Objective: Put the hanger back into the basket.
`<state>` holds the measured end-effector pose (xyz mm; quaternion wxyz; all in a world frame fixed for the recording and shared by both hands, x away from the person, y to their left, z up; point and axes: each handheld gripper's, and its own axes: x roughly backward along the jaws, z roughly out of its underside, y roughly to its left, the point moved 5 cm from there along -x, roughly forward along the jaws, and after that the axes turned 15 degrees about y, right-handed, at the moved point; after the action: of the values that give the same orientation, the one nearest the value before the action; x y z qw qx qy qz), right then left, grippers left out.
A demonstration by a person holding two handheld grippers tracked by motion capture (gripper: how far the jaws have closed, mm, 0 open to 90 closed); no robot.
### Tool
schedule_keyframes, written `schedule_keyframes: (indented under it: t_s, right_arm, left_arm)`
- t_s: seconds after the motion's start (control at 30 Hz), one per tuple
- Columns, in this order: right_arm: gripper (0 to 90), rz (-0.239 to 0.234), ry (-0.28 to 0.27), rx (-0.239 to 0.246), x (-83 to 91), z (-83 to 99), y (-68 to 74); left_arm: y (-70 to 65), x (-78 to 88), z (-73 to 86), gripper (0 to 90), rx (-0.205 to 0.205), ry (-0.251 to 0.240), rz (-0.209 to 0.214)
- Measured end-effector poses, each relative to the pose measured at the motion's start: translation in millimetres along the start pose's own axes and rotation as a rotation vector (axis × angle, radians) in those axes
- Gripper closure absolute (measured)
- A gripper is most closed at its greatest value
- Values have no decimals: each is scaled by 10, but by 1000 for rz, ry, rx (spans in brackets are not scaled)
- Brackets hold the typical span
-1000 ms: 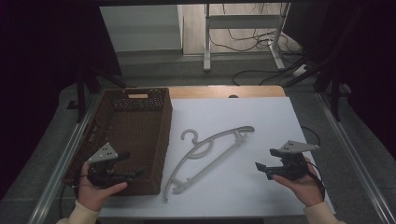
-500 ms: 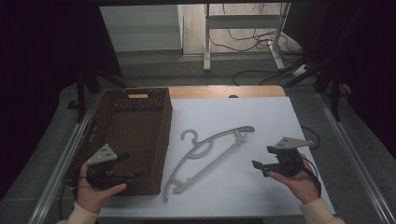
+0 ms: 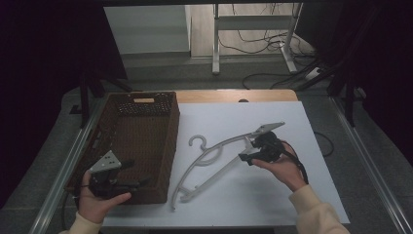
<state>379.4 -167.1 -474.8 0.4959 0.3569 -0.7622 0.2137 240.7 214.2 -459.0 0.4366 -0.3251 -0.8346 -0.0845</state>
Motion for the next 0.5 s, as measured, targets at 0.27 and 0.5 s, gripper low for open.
schedule_keyframes:
  t_s: [0.27, 0.5]
  right_arm:
    - [506, -25, 110, 2, -276, -273, -25]
    - [664, -46, 203, 18, -502, -365, -38]
  left_arm:
    - [6, -7, 13, 176, 2, 2, 0]
    - [15, -4, 13, 177, 4, 2, -1]
